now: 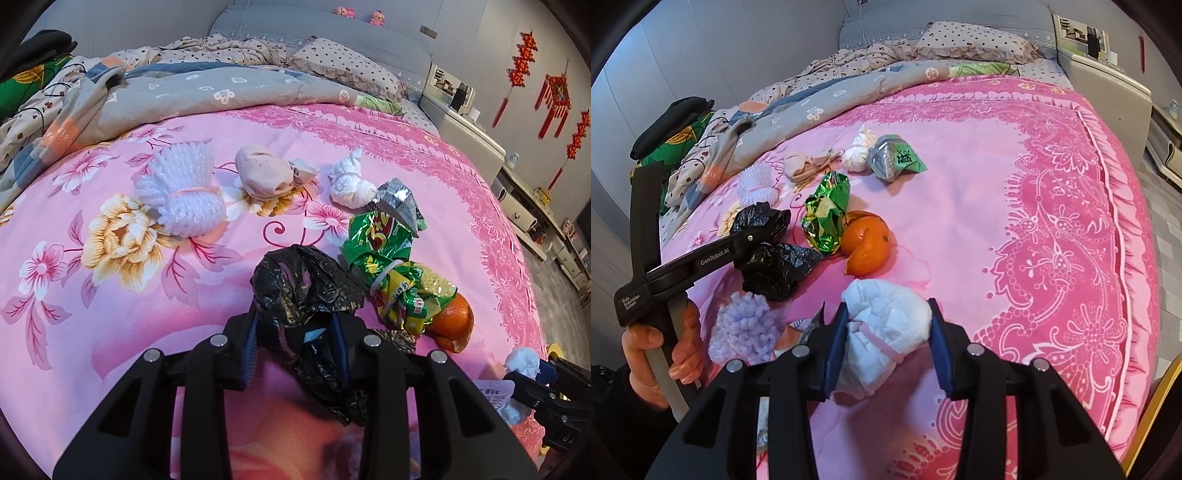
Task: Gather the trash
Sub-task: 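Carry the black bag and white tissue over the bin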
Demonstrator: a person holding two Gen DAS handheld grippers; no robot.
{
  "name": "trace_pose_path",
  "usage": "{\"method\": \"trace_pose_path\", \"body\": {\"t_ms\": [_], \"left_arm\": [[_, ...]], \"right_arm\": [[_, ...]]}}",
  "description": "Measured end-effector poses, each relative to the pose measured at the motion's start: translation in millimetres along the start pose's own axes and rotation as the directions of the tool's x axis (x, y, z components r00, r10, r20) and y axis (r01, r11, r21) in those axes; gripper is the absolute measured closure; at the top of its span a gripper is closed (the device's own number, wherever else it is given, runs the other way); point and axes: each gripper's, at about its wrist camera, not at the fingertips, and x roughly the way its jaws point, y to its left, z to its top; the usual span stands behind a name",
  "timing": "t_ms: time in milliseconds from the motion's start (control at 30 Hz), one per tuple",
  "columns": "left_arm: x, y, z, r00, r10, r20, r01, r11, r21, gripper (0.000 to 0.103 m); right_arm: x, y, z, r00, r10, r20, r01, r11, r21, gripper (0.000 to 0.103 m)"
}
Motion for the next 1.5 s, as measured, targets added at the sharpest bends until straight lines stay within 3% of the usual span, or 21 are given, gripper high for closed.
{"method": "trace_pose_path", "body": {"t_ms": [700,1500], "left_arm": [[-92.8,-8.1,-0.9,0.992,0.000,0.124,-0.002,1.000,0.015,0.073],[-169.7,-84.8,-8.0,0.973,-0.099,0.207,0.073,0.988,0.133,0.073]], "right_arm": [[-80.5,-2.8,-9.9,0.991,-0.037,0.128,0.034,0.999,0.024,0.065],[-172.6,-27.8,-33.2,0.961,-0.074,0.268,0.058,0.996,0.065,0.064]]}}
